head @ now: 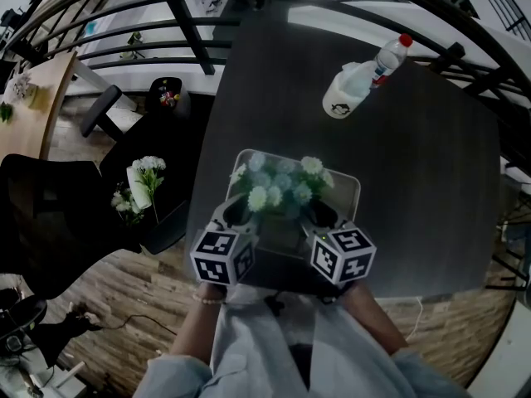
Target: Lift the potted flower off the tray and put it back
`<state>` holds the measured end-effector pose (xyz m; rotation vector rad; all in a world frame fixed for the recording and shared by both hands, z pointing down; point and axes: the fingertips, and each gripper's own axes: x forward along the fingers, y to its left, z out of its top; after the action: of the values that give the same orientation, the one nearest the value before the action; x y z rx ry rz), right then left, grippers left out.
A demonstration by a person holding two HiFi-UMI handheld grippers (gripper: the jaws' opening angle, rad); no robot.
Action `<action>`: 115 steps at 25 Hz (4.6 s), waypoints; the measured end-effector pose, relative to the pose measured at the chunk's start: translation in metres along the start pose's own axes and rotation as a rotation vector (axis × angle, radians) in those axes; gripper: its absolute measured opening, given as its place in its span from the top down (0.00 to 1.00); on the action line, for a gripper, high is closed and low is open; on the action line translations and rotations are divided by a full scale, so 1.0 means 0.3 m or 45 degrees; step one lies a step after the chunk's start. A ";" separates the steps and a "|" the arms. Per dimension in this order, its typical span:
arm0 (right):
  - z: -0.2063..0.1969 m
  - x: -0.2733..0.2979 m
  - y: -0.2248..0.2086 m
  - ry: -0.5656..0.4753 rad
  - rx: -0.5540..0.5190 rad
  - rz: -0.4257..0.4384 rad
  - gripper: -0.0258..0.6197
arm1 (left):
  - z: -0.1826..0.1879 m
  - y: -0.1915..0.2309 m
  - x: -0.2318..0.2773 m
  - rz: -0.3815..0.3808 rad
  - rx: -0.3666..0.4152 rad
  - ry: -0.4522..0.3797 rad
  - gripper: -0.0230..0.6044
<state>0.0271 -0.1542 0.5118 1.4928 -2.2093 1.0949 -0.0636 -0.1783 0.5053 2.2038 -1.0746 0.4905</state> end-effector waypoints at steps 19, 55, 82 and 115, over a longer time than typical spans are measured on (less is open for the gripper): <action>0.018 -0.024 -0.001 -0.016 0.052 -0.017 0.77 | 0.016 -0.017 -0.017 0.025 -0.019 0.000 0.82; 0.179 -0.201 0.086 -0.196 -0.021 -0.009 0.77 | 0.183 -0.146 -0.155 0.047 0.062 -0.141 0.83; 0.335 -0.319 0.144 -0.373 -0.163 0.000 0.78 | 0.322 -0.226 -0.235 0.082 0.096 -0.319 0.84; 0.368 -0.351 0.159 -0.432 -0.189 -0.006 0.79 | 0.357 -0.243 -0.256 0.078 0.069 -0.387 0.85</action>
<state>0.0525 -0.1511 0.3542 1.7203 -2.4410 0.6974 -0.0454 -0.1733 0.3559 2.3507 -1.3014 0.2154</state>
